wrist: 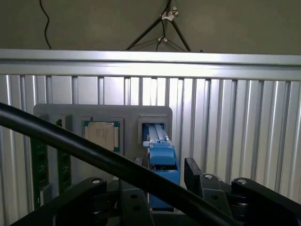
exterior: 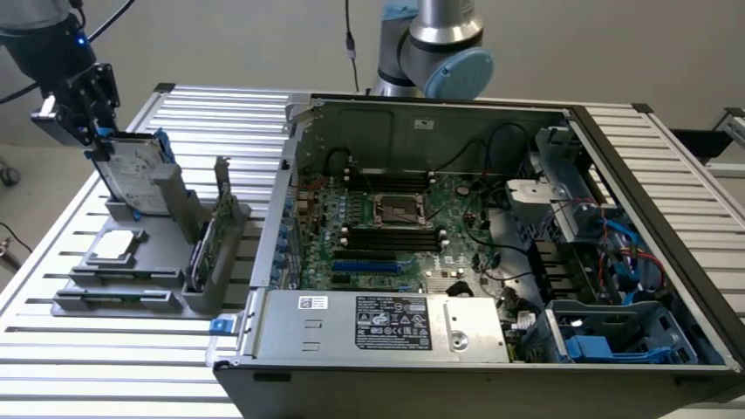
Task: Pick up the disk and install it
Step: 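Pick up the disk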
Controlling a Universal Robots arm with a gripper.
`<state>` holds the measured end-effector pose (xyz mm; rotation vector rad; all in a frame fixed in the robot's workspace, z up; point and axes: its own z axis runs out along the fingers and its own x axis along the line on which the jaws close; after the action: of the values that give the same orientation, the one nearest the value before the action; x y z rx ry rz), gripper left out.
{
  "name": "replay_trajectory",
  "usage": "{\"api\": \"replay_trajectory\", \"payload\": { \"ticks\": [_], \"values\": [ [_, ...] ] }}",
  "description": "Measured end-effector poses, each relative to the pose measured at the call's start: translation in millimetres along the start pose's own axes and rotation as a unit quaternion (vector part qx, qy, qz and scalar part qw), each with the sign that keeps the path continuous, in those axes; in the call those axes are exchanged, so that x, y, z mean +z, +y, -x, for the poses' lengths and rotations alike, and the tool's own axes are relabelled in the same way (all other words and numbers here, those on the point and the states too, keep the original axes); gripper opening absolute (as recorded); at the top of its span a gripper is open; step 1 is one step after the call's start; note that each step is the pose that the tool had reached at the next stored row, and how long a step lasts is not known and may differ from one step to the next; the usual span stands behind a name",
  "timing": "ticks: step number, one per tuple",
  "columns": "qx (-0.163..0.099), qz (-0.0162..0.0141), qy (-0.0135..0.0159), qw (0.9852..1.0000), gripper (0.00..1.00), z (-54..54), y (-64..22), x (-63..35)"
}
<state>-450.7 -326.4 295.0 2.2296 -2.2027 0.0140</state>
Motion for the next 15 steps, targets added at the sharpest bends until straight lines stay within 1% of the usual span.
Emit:
{"api": "replay_trajectory", "payload": {
  "ticks": [15],
  "values": [
    [0.004, 0.0001, 0.0000, 1.0000, 0.48, 2.2, 0.1, 3.8]
  ]
}}
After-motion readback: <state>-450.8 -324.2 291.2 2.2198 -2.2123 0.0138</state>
